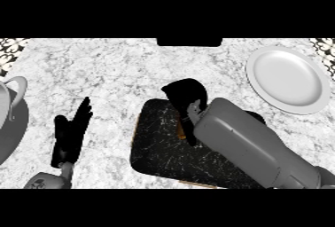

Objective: Pick the sweet potato from the tray and place it in the plate

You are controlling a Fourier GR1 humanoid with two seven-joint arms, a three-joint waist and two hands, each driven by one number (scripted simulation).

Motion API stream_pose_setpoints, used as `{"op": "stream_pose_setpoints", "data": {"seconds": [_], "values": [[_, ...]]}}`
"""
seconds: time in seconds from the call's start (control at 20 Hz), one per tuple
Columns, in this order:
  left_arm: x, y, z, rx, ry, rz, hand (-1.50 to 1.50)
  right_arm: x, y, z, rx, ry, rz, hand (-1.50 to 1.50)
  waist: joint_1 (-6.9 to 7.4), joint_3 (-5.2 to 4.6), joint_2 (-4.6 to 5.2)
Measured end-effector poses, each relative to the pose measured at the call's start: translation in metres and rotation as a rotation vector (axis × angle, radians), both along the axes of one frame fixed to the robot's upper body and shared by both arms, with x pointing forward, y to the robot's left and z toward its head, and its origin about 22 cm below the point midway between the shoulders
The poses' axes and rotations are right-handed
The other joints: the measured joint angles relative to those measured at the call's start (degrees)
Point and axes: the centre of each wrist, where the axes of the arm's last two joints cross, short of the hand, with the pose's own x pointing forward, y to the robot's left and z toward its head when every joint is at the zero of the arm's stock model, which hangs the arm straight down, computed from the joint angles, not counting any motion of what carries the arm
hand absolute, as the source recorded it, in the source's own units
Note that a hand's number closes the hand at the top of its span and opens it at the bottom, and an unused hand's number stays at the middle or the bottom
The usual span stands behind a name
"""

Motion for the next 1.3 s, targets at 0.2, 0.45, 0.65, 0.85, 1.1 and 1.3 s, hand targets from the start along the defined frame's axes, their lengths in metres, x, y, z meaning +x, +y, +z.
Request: {"op": "stream_pose_setpoints", "data": {"seconds": [0.2,0.45,0.65,0.85,1.1,1.3], "values": [[-0.006,0.002,-0.006,0.004,-0.002,0.004,0.0,0.006,0.005,-0.01,-0.057,0.052,-0.02,-1.5,-0.2,0.03,0.03],[-0.005,-0.001,-0.007,-0.001,0.001,0.002,0.0,0.017,0.006,-0.024,-0.104,0.08,-0.037,-1.5,-0.26,0.05,0.09],[-0.01,0.002,-0.001,-0.005,-0.003,0.003,0.0,0.018,0.005,-0.03,-0.111,0.099,-0.033,-1.5,-0.34,0.06,0.03],[-0.008,0.002,-0.002,-0.002,0.002,0.014,0.0,0.016,0.002,-0.041,-0.125,0.118,-0.026,-1.5,-0.47,0.07,0.04],[-0.012,0.0,0.001,-0.004,0.001,0.012,0.0,0.02,0.001,-0.045,-0.13,0.128,-0.042,-1.5,-0.42,0.07,0.04],[-0.01,0.005,-0.001,-0.004,-0.004,0.003,0.0,0.021,0.002,-0.053,-0.134,0.134,-0.039,-1.5,-0.43,0.06,0.06]]}}
